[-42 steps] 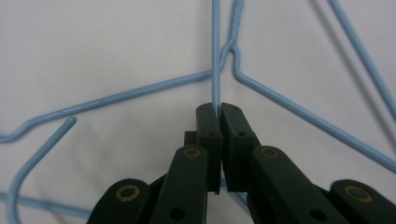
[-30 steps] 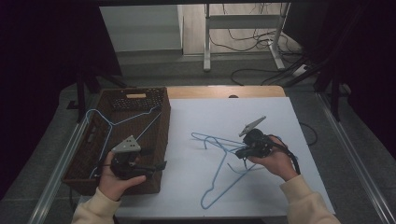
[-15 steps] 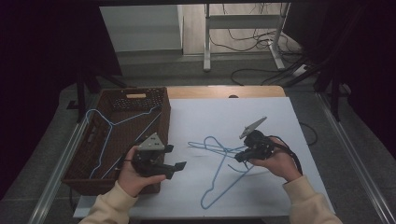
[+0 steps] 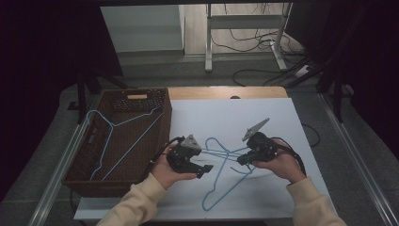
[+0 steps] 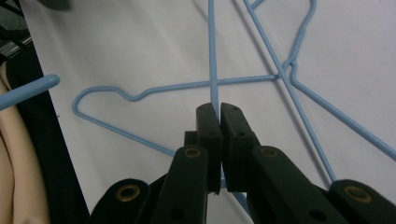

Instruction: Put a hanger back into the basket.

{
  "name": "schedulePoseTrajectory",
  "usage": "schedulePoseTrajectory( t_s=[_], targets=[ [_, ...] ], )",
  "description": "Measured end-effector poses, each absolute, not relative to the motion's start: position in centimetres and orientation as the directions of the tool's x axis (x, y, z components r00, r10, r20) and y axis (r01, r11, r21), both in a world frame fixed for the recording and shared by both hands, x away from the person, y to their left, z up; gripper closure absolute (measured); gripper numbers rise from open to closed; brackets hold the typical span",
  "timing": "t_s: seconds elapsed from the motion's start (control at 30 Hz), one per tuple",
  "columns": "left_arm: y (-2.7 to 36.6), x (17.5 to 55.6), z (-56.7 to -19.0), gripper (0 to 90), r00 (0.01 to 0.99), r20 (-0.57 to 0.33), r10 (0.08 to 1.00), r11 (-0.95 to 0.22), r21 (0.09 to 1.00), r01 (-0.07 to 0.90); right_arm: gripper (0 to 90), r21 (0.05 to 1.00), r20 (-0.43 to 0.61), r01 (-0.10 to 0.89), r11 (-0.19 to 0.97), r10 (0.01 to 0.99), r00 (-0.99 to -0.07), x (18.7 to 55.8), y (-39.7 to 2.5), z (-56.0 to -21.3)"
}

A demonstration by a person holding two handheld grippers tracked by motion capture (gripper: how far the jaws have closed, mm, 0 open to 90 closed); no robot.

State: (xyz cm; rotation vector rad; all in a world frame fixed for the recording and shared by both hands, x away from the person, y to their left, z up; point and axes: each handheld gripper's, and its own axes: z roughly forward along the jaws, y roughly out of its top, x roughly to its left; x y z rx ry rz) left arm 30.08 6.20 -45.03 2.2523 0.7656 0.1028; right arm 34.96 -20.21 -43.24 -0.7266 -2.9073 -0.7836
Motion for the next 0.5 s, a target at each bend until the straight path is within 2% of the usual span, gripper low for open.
schedulePoseTrajectory(
  t_s=[0.5],
  targets=[
    [4.6,32.0,-47.3,30.4,0.804,-0.129,0.580,-0.564,0.648,0.511,87.3,0.456,0.174,0.438,0.775,0.404,-0.898,34.8,-20.3,-43.2]
  ],
)
